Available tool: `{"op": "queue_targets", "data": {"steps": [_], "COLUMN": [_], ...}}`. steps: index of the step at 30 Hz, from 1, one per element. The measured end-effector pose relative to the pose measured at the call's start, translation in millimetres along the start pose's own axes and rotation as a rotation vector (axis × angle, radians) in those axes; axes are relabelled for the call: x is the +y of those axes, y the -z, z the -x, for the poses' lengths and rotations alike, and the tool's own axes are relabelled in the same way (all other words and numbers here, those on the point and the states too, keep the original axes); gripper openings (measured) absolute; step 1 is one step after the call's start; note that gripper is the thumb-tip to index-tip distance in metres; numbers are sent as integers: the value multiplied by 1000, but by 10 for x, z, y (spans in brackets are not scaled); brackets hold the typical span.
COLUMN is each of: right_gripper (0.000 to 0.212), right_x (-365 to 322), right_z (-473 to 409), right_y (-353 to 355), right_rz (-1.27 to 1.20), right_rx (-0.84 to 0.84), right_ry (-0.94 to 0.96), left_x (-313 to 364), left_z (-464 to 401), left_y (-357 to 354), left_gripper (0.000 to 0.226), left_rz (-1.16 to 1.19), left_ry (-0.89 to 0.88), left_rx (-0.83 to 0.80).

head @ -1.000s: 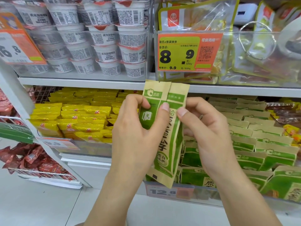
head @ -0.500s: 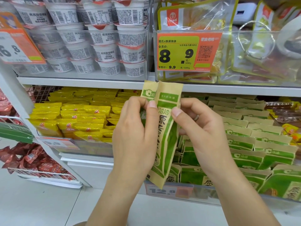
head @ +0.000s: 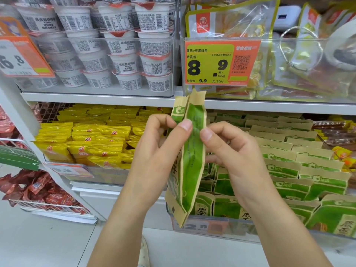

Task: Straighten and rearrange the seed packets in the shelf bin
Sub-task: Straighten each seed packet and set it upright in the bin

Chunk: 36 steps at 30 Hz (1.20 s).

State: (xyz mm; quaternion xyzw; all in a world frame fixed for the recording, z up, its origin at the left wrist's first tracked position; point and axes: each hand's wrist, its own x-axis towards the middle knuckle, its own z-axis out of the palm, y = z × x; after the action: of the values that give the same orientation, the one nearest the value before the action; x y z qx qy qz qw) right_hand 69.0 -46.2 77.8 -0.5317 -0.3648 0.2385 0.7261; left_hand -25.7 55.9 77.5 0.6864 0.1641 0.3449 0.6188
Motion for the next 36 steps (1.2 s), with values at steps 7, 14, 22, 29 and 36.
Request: {"op": "queue_targets", "data": {"steps": [7, 14, 22, 29, 36], "right_gripper": [13, 16, 38, 37, 26], "right_x": [-25, -1, 35, 55, -6], "right_z": [17, 32, 16, 1, -16], "right_y": [-20, 12, 87, 104, 164], "right_rz": [-26, -2, 70, 160, 178], "right_rx": [15, 170, -13, -215, -255], "right_ry": [34, 171, 27, -212, -233], "left_x": [-1, 65, 54, -58, -96], "left_z": [13, 73, 0, -82, -82], "left_y": [23, 203, 231, 112, 65], "left_gripper": [54, 115, 89, 80, 80], "left_rz": [-80, -364, -136, 195, 256], "left_ry": [21, 63, 5, -38, -18], "left_rx": [-17, -214, -26, 93, 62]}}
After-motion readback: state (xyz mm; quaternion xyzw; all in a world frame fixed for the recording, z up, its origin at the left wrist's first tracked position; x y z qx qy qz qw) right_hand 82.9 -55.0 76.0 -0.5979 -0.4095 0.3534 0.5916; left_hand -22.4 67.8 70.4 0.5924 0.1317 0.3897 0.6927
